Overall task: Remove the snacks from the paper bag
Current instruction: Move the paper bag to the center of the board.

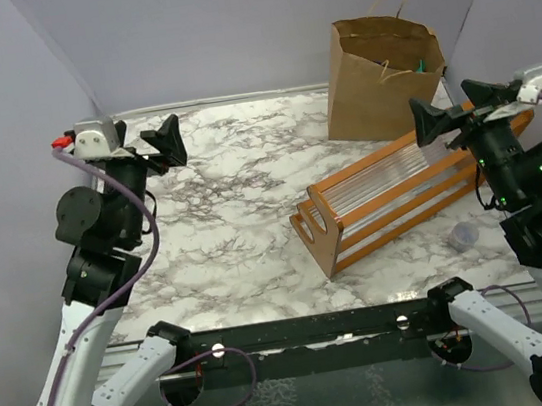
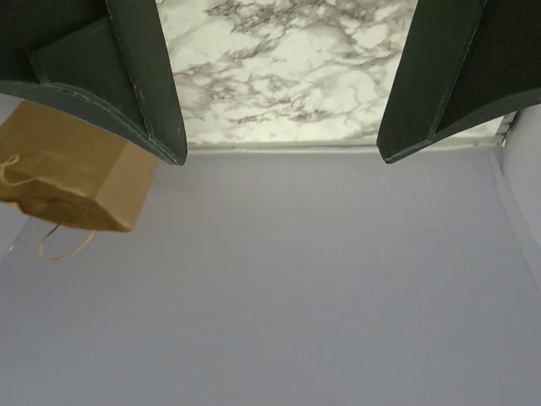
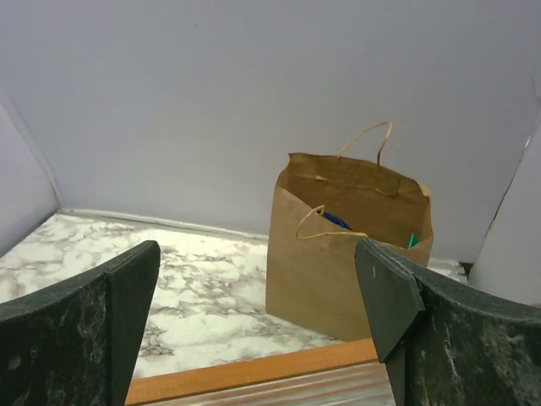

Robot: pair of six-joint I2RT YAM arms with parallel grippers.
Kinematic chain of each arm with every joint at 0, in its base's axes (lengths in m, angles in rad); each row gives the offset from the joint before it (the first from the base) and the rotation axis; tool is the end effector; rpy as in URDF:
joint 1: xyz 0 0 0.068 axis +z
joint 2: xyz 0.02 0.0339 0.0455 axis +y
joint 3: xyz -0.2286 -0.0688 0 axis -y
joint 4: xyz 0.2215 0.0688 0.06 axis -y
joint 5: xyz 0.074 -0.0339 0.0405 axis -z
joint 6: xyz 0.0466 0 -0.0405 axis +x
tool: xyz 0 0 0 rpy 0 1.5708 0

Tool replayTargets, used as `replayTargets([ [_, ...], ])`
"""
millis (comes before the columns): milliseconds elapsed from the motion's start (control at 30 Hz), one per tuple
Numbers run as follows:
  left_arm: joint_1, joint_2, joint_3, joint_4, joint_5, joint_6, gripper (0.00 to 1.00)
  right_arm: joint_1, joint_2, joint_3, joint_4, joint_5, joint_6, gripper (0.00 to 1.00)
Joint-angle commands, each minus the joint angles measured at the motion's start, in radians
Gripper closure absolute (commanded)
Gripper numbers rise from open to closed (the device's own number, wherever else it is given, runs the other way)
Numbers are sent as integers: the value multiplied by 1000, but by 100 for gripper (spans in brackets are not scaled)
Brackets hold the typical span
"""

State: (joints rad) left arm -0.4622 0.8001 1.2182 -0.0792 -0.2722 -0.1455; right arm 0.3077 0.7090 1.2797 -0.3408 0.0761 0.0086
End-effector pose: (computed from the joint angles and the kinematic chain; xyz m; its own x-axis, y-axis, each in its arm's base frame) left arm 0.1407 -0.0561 0.4618 0.2651 -0.2881 -0.9202 0.2435 0.9434 -0.2252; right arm 0.1133 0.0323 0.4599 0.2152 0.0774 -0.9735 -0.2333 0.9721 0.0257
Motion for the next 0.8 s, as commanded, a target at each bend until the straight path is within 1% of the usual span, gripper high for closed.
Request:
replayTargets([
  [0, 71, 32, -70, 48, 63, -17, 1, -19, 89, 37, -17, 38, 62, 1],
  [167, 153, 73, -161, 84, 106, -27, 1, -36, 191, 61, -25, 49, 96, 1],
  [467, 240, 130, -267, 124, 165, -49, 1, -61, 353, 95, -23, -24, 87, 1],
  [633, 263, 152, -280, 131, 188, -57, 1, -68, 487, 185, -59, -32, 74, 1],
  [767, 267, 160, -283, 142, 198, -61, 1, -71, 608, 303, -119, 42, 32, 1],
])
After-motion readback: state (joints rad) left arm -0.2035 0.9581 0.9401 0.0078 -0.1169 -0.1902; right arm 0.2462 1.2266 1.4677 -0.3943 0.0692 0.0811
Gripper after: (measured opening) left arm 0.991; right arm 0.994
